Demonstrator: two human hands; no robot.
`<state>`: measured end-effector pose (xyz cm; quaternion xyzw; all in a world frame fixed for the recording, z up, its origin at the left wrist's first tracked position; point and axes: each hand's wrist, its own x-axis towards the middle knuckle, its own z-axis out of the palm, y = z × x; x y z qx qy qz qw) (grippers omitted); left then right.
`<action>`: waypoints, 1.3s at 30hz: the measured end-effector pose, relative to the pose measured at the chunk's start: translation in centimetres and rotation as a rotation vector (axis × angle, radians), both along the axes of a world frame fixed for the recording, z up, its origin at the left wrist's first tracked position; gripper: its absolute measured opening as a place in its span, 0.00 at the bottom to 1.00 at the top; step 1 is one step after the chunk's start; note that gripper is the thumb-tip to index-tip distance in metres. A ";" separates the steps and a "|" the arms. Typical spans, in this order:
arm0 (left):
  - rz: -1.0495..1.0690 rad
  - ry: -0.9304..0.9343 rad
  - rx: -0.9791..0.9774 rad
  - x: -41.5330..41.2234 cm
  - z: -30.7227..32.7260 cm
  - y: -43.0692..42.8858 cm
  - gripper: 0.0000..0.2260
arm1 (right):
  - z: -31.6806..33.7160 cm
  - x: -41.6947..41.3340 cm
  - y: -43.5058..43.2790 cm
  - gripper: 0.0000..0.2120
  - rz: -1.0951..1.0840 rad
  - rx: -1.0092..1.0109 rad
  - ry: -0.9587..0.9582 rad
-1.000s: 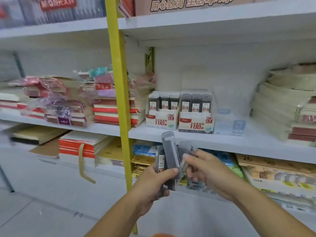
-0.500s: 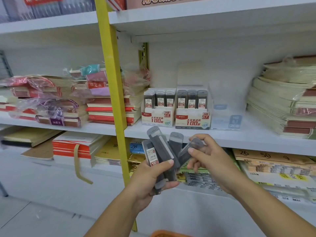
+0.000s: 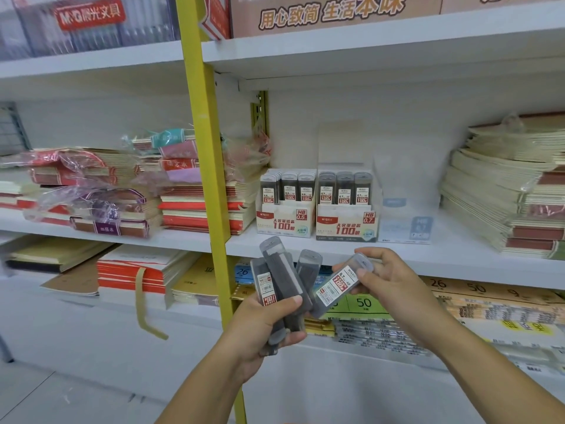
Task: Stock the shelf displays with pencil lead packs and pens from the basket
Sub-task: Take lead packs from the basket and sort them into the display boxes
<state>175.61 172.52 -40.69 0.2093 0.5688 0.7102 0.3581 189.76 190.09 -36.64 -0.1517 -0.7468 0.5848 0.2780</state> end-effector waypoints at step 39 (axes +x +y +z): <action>-0.010 0.118 0.129 -1.5 2.8 5.1 0.25 | 8.0 -4.9 3.2 0.08 -0.248 0.757 0.003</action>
